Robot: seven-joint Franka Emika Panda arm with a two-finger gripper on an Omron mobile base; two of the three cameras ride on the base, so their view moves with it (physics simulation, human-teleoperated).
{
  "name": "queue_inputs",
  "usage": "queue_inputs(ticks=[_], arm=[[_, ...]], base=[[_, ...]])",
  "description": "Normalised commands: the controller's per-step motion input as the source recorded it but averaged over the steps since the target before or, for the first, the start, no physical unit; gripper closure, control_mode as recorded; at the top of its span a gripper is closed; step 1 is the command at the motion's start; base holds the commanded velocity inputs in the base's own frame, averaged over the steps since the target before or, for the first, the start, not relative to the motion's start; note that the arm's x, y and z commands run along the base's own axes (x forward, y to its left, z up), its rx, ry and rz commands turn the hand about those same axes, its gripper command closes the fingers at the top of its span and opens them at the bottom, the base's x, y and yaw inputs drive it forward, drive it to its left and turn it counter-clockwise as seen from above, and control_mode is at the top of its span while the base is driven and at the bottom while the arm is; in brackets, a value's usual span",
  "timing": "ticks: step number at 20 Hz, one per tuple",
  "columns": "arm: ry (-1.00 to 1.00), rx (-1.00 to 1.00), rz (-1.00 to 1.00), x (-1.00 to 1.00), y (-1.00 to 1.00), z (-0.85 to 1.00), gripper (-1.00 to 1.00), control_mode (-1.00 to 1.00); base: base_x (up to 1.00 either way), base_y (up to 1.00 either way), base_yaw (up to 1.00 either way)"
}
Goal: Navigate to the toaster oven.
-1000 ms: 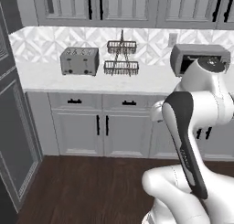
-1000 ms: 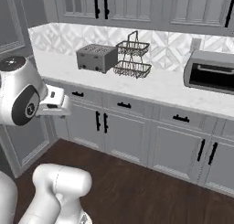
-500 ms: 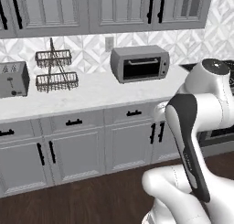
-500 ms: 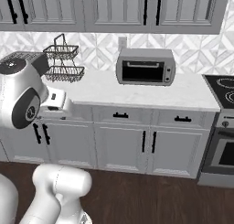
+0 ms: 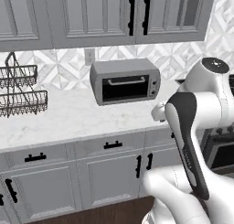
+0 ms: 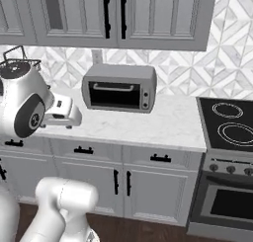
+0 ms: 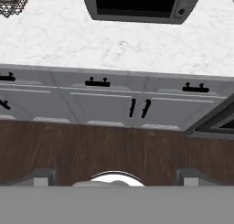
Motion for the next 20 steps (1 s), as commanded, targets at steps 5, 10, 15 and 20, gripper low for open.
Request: queue_inputs(ticks=[5, 10, 15, 20], arm=[[0.00, 0.00, 0.00, 0.00, 0.00, 0.00, -1.00, 1.00], [0.00, 0.00, 0.00, 0.00, 0.00, 0.00, -1.00, 1.00], [0.00, 0.00, 0.00, 0.00, 0.00, 0.00, -1.00, 1.00], [0.00, 0.00, 0.00, 0.00, 0.00, 0.00, -1.00, 1.00]], base=[[0.99, -0.28, -0.01], [0.40, -0.04, 0.00], [0.47, -0.07, 0.00], [0.46, -0.08, 0.00]])
